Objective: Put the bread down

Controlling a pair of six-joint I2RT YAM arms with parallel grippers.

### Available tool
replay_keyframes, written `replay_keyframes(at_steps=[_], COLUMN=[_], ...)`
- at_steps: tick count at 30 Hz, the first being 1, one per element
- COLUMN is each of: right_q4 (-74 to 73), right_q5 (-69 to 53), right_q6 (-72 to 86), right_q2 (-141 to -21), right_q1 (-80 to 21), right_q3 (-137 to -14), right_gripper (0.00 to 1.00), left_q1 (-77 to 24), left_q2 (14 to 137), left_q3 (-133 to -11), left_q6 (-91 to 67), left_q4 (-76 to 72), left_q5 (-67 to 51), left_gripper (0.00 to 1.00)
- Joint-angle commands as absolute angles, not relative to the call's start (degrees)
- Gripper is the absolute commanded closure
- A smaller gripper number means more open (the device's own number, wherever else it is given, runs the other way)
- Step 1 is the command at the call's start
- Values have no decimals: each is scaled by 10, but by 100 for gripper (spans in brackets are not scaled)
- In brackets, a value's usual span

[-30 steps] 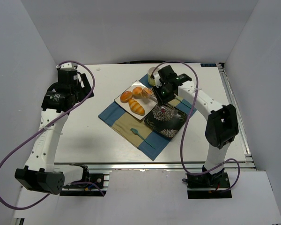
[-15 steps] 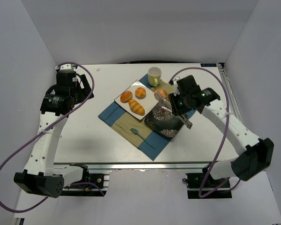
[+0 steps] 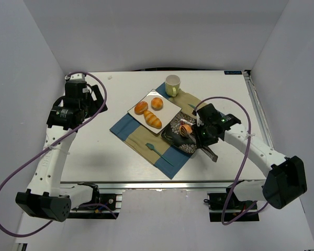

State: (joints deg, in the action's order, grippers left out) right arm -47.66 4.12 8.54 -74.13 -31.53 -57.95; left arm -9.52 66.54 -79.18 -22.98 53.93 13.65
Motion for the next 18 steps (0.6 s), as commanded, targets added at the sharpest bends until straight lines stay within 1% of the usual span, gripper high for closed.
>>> replay_keyframes(at_steps=[1,3,4,5,8,14,18], right_q4=[-440,-440,-440,-441,-450,-473,-509], right_q5=[47,53,54,54,48,47,49], right_q6=[98,100,101,100,100,101,107], right_q2=[-741,-741,-740,-740,-740,-738,-733], right_q1=[-317,-317,-317,-317,-317,-317,-317], right_q3=[-577,-580,-580,-584,-593,-632,-683], right_gripper=[53,46,41,39,37,38,38], left_q1=[-98,-98,-99,-99,-99,-99,-99], left_q2=[647,645,643,643,642,642,644], left_q3=[-791,-789,-788,-788,-788,-788,-788], left_q6=[-231,-230,-229,-229,-229,-229,-229], left_q4=[534,536,537,537,539,540,540], left_q5=[131,134,134,134,134,138,136], left_gripper=[2,2,2,2,2,2,2])
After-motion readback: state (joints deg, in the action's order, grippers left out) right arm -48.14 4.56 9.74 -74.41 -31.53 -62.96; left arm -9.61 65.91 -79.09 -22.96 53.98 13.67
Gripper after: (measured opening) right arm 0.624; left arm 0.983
